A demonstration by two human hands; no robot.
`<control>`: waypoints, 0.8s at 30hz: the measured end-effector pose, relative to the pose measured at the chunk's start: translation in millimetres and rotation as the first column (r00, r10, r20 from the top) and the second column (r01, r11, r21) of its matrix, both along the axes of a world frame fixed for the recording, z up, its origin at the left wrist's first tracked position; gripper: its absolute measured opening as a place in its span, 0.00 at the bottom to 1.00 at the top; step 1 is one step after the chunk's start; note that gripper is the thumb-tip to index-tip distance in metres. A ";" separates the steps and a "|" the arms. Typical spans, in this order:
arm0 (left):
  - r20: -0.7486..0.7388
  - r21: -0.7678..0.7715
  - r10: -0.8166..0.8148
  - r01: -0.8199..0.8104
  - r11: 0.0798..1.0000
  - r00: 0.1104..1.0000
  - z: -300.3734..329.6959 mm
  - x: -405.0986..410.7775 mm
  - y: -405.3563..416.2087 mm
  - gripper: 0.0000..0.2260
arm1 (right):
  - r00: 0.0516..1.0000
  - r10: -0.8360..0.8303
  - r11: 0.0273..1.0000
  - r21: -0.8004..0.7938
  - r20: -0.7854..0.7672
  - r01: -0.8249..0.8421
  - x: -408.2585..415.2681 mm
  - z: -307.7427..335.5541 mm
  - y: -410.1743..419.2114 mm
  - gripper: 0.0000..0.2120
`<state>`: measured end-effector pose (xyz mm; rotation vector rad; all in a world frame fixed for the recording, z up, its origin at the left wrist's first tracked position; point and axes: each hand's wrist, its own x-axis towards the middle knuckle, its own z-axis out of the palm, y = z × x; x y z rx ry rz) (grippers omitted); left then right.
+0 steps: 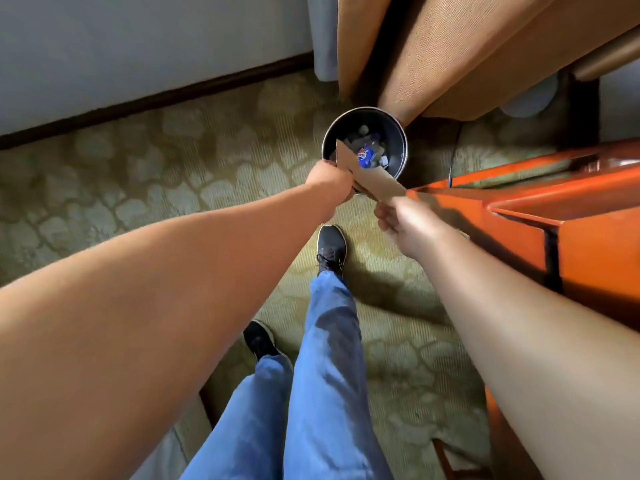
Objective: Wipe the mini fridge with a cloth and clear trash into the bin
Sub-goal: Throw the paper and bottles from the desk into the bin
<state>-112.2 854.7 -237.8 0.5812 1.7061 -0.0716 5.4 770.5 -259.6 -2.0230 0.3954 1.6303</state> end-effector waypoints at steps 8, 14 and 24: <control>-0.030 -0.024 0.026 -0.026 0.999 0.999 -7.4 -11.7 -23.3 0.04 | 0.991 0.034 0.999 -0.023 -0.128 -0.037 -16.8 1.8 -6.7 0.08; 0.003 -0.021 -0.007 0.007 1.000 1.000 20.4 -33.4 -44.8 0.12 | 0.993 0.057 0.998 0.017 -0.101 -0.055 -28.7 37.8 -23.5 0.03; 0.150 0.194 -0.238 0.208 0.959 0.960 142.8 -94.7 -131.1 0.04 | 0.998 0.055 0.983 0.175 0.019 -0.057 -84.9 169.3 -109.5 0.06</control>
